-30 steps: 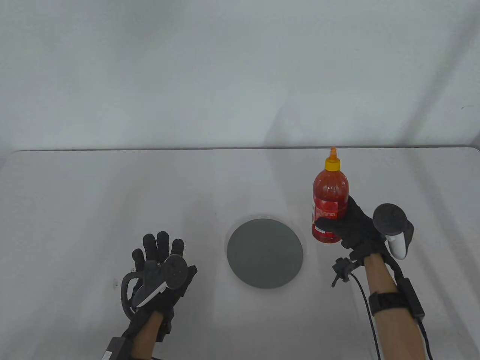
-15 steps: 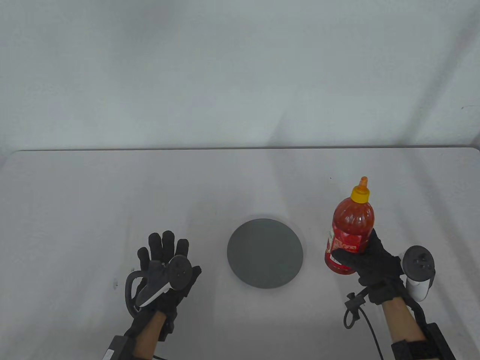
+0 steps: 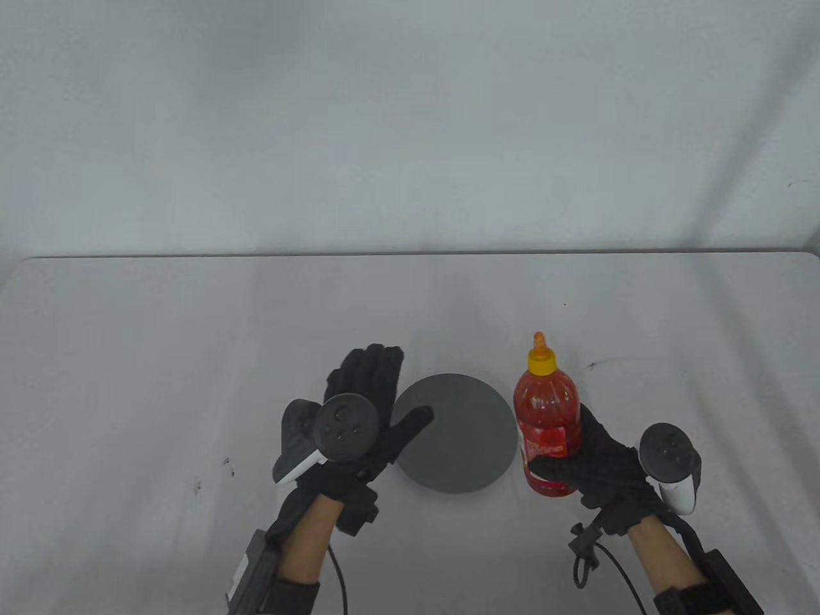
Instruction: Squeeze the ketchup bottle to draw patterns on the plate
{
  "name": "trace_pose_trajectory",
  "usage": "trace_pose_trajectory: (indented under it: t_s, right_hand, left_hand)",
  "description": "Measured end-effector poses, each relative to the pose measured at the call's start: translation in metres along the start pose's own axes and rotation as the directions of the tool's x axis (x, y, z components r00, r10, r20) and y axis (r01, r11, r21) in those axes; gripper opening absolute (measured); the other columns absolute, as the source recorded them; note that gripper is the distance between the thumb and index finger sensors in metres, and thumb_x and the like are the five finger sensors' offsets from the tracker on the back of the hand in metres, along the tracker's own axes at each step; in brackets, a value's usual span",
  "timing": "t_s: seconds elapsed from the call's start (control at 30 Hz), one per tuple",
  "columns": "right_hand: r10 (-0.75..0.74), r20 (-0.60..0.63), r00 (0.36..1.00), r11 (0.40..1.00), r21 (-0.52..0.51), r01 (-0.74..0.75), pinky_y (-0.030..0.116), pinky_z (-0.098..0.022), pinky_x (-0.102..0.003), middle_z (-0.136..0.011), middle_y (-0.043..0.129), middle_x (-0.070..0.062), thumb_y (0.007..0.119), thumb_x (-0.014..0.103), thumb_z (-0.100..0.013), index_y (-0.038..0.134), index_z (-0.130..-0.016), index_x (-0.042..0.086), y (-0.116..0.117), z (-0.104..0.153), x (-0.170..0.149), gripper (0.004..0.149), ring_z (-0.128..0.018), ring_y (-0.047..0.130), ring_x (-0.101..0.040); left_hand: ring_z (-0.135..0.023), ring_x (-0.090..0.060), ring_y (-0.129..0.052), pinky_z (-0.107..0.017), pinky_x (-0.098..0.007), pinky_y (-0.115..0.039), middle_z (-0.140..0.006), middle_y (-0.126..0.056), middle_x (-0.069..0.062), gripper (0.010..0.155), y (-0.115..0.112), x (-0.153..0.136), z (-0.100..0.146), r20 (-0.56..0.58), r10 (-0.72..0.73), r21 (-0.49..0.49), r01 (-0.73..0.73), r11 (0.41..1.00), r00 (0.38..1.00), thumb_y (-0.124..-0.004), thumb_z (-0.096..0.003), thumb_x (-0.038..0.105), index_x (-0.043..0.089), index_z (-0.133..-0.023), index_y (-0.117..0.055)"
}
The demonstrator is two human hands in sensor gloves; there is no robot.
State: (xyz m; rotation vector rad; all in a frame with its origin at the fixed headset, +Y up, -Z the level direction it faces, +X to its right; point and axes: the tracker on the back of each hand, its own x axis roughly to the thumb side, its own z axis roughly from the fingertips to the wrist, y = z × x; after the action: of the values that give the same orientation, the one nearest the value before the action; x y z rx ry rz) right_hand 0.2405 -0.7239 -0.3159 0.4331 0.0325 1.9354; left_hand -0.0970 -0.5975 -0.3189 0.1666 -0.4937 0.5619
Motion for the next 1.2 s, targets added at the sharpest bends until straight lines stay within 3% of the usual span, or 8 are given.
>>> trace_pose_trajectory:
  t_s: [0.17, 0.37, 0.53, 0.77, 0.93, 1.2]
  right_hand:
    - [0.072, 0.017, 0.997, 0.994, 0.082, -0.073, 0.068, -0.063, -0.072, -0.106, 0.074, -0.021, 0.103, 0.054, -0.041, 0.052, -0.109, 0.015, 0.017, -0.002, 0.003, 0.094, -0.090, 0.080, -0.046]
    - [0.139, 0.018, 0.990, 0.976, 0.167, -0.140, 0.068, -0.064, -0.071, -0.106, 0.074, -0.021, 0.103, 0.055, -0.041, 0.052, -0.109, 0.015, 0.027, -0.005, 0.000, 0.093, -0.090, 0.080, -0.045]
    - [0.138, -0.006, 0.990, 0.970, 0.203, -0.134, 0.067, -0.065, -0.070, -0.106, 0.075, -0.020, 0.103, 0.055, -0.040, 0.053, -0.108, 0.015, 0.028, -0.009, -0.007, 0.093, -0.089, 0.081, -0.045]
    - [0.159, -0.024, 0.987, 0.968, 0.202, -0.151, 0.067, -0.065, -0.070, -0.106, 0.075, -0.020, 0.103, 0.055, -0.040, 0.053, -0.109, 0.015, 0.027, -0.011, -0.011, 0.094, -0.089, 0.081, -0.045]
    - [0.180, -0.030, 0.983, 0.965, 0.198, -0.171, 0.068, -0.064, -0.070, -0.105, 0.075, -0.021, 0.103, 0.055, -0.041, 0.054, -0.109, 0.015, 0.025, -0.011, -0.011, 0.093, -0.089, 0.081, -0.045]
    - [0.224, -0.026, 0.974, 0.960, 0.178, -0.216, 0.068, -0.064, -0.070, -0.106, 0.075, -0.021, 0.103, 0.055, -0.041, 0.053, -0.109, 0.015, 0.021, -0.010, -0.012, 0.093, -0.089, 0.081, -0.045]
  left_hand:
    - [-0.094, -0.039, -0.071, -0.072, -0.066, -0.058, -0.105, -0.069, -0.016, 0.079, -0.004, 0.029, -0.033, 0.090, 0.143, 0.051, -0.148, 0.988, 0.986, -0.059, -0.0551, 0.062, 0.014, -0.115, -0.044]
    - [-0.084, -0.031, -0.081, -0.068, -0.062, -0.066, -0.093, -0.079, -0.010, 0.053, -0.023, 0.020, -0.045, 0.151, 0.168, -0.113, -0.152, 0.982, 0.974, -0.063, -0.0592, 0.044, 0.022, -0.108, -0.062]
    - [-0.087, -0.033, -0.078, -0.069, -0.063, -0.065, -0.097, -0.075, -0.013, 0.053, -0.030, 0.004, -0.049, 0.158, 0.236, -0.234, -0.196, 0.952, 0.959, -0.065, -0.0590, 0.038, 0.020, -0.109, -0.060]
    - [-0.072, -0.026, -0.092, -0.061, -0.059, -0.078, -0.080, -0.089, -0.009, 0.048, -0.037, -0.001, -0.051, 0.138, 0.202, -0.117, -0.187, 0.975, 0.970, -0.068, -0.0535, 0.037, 0.015, -0.096, -0.073]
    - [-0.070, -0.026, -0.092, -0.061, -0.060, -0.076, -0.077, -0.089, -0.007, 0.048, -0.043, -0.001, -0.049, 0.088, 0.185, -0.068, -0.180, 0.981, 0.979, -0.065, -0.0527, 0.038, 0.013, -0.094, -0.072]
    - [-0.068, -0.027, -0.091, -0.061, -0.062, -0.072, -0.069, -0.091, -0.005, 0.054, -0.046, -0.006, -0.047, -0.026, 0.185, -0.025, -0.185, 0.982, 0.982, -0.065, -0.0556, 0.058, 0.014, -0.084, -0.078]
